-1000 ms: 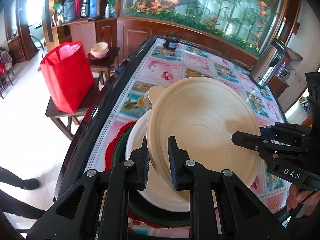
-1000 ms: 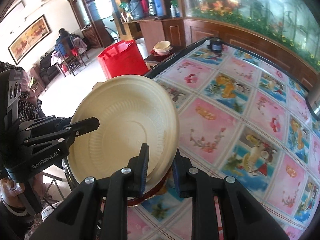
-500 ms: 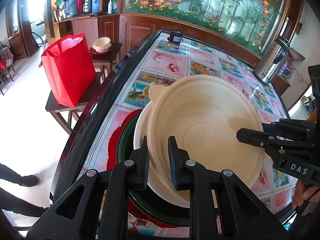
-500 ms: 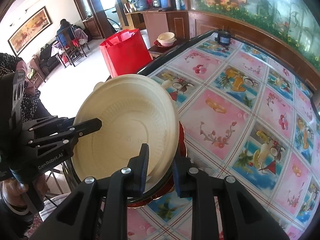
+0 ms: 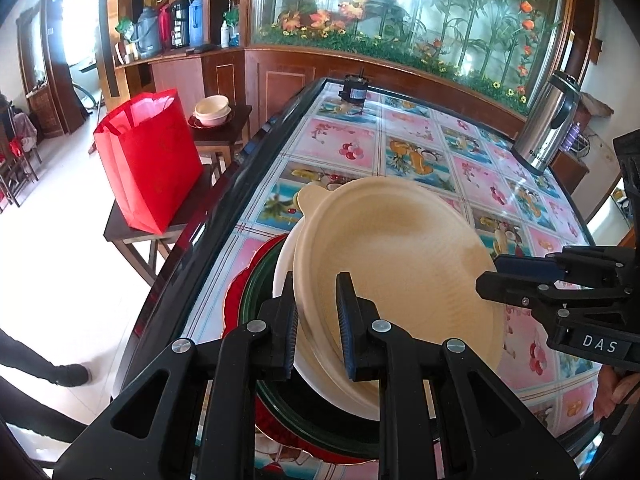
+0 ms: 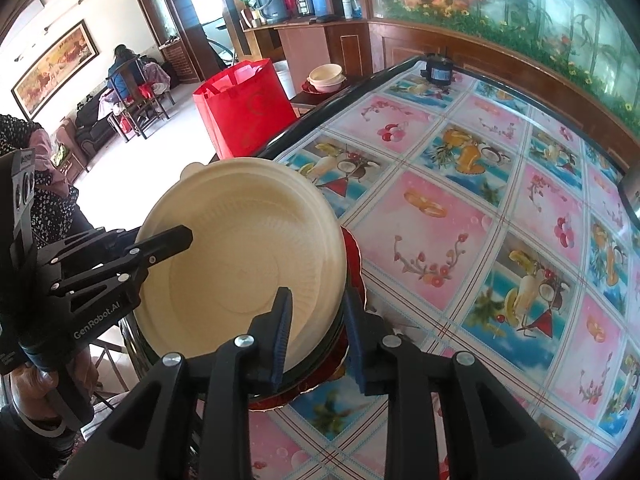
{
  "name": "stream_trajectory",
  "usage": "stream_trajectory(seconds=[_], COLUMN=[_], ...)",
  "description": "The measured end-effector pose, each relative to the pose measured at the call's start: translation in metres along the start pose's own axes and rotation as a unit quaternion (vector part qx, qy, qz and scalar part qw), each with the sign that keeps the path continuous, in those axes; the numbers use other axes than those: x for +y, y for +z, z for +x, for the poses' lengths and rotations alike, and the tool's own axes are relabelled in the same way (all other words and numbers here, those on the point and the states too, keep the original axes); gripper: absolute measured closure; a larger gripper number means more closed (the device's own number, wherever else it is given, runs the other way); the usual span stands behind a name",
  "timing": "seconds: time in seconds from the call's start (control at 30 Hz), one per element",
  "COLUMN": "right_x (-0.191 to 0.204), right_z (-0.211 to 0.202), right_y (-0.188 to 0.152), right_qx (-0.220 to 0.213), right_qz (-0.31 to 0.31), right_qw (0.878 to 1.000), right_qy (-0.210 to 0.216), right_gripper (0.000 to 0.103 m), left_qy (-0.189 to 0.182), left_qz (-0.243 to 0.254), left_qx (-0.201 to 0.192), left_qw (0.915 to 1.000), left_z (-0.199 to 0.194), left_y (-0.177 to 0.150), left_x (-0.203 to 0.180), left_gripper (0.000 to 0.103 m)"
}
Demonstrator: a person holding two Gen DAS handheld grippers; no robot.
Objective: Organize plates and bowls
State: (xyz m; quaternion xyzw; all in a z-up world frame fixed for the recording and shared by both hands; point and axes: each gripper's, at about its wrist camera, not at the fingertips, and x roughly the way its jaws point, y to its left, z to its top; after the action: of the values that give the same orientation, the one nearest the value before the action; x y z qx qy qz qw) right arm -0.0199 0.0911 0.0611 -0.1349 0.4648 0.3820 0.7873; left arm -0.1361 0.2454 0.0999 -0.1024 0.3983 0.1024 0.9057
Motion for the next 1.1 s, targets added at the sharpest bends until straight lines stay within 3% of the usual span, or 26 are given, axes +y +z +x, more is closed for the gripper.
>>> stream_trajectory(seconds=[0.13,0.3,0.67,0.73,0.8,0.93,1.0,1.1], right_x=[-0.002,-0.003,-0.003,0.003,0.006,0.01,0.009,0.007], right_z=[-0.001,-0.003,-0.019,-0.026,-0.031,-0.036,-0.036,-0.035], right_y=[-0.001,-0.003,-0.013,-0.018,-0.024,-0.037,-0.044,-0.052], right_qx=[0.0,-0.002,-0.038,-0.059,-0.08,-0.108,-0.121,-0.126], right_qz=[0.002,0.004,0.026,0.029,0.035,0.049,0.061,0.067], right_qw=[1.0,1.0,0.999,0.998,0.996,0.993,0.991,0.989], right_qy=[0.002,0.001,0.015,0.008,0.002,-0.015,-0.018,-0.034], right_gripper=[0.073,0.07,0.061,0.054,0.039,0.031,0.022,0.022], left_qy=[0.007,0.008,0.02,0.01,0.009,0.021,0.04,0.062], left_qz=[0.007,0.016,0.0,-0.012,-0.02,-0.021,-0.015,-0.002], left_qx=[-0.003,-0.018,-0.087,-0.097,-0.107,-0.125,-0.129,-0.137], left_qw=[1.0,0.9997,0.996,0.9952,0.9941,0.9917,0.9907,0.9887], left_z=[0.0,-0.004,-0.029,-0.034,-0.038,-0.044,-0.045,-0.046], left_y=[0.0,0.0,0.004,0.003,0.002,-0.003,-0.006,-0.009], left_x=[-0.003,-0.007,-0.005,-0.005,-0.006,-0.013,-0.018,-0.027], left_gripper=[0.075,0.042,0.041,0.04,0.033,0.032,0.032,0.032])
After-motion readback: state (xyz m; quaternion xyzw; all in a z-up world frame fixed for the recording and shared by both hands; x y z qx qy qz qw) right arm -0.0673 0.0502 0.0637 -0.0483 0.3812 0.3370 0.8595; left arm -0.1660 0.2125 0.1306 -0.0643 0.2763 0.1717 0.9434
